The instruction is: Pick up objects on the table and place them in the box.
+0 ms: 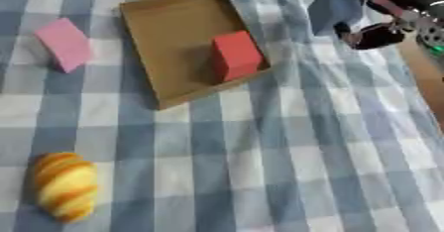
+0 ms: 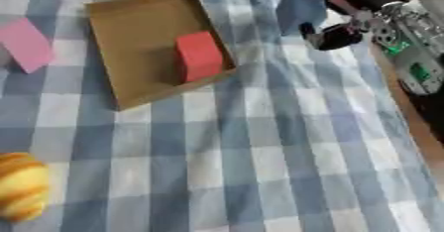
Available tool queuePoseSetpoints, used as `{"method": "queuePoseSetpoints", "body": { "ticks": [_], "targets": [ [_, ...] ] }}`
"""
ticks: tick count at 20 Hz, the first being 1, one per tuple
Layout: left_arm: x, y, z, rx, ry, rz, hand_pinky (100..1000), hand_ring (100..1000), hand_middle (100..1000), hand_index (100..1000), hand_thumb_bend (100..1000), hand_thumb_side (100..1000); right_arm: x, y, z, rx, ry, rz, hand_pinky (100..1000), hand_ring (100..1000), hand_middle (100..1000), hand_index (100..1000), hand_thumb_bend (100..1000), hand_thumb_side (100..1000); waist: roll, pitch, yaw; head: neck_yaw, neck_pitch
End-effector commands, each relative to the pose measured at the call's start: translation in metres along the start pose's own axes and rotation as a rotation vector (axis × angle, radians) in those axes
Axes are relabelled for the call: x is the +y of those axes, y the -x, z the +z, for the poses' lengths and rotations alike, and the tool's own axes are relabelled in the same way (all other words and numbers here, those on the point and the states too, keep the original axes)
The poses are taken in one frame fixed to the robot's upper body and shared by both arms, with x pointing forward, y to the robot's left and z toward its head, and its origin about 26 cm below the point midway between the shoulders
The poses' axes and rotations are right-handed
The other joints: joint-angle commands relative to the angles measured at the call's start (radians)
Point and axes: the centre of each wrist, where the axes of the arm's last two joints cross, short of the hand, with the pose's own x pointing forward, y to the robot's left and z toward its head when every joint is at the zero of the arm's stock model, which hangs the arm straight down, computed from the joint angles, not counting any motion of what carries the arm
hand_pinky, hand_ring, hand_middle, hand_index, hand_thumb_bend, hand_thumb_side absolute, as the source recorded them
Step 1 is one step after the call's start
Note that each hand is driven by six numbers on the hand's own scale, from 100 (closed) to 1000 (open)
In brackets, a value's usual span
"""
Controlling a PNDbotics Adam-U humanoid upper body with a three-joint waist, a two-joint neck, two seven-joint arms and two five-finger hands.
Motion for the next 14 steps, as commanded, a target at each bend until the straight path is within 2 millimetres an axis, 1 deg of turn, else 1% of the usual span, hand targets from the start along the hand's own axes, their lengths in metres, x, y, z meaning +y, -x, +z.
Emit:
{"method": "queuePoseSetpoints", "body": {
  "ticks": [1,4,5,6,10,14],
  "targets": [
    [0.004,-0.004,-0.003,-0.016,-0.003,-0.005,880,767,701,825,396,525,-0.047,-0.028,0.009,-0.098,0.159,0.012,695,559,330,569,100,149,0.008,-0.039,-0.008,0.006,0.014],
    [0.005,-0.004,-0.002,-0.011,-0.003,-0.009,880,767,702,825,398,523,-0.07,-0.067,0.02,-0.218,0.214,0.009,689,556,329,564,100,150,0.008,-0.059,-0.016,0.003,0.03],
    [0.006,-0.004,-0.002,-0.01,-0.001,-0.01,881,767,702,825,399,534,-0.075,-0.076,0.021,-0.259,0.214,0.012,691,560,332,566,100,243,0.008,-0.066,-0.016,-0.001,0.035],
    [0.006,-0.004,-0.002,-0.009,0.001,-0.01,881,767,702,825,400,522,-0.078,-0.084,0.02,-0.301,0.213,0.018,692,562,334,566,100,150,0.006,-0.073,-0.016,-0.004,0.04],
    [0.006,-0.004,-0.001,-0.004,0.011,-0.009,881,768,703,826,403,520,-0.09,-0.115,0.008,-0.445,0.211,0.019,689,561,335,566,100,155,-0.002,-0.096,-0.004,-0.029,0.06],
    [0.003,-0.004,-0.002,0.001,0.03,0.004,882,768,703,826,403,521,-0.092,-0.146,-0.004,-0.522,0.158,0.001,686,561,342,572,100,175,-0.016,-0.11,0.018,-0.051,0.072]
  ]
}}
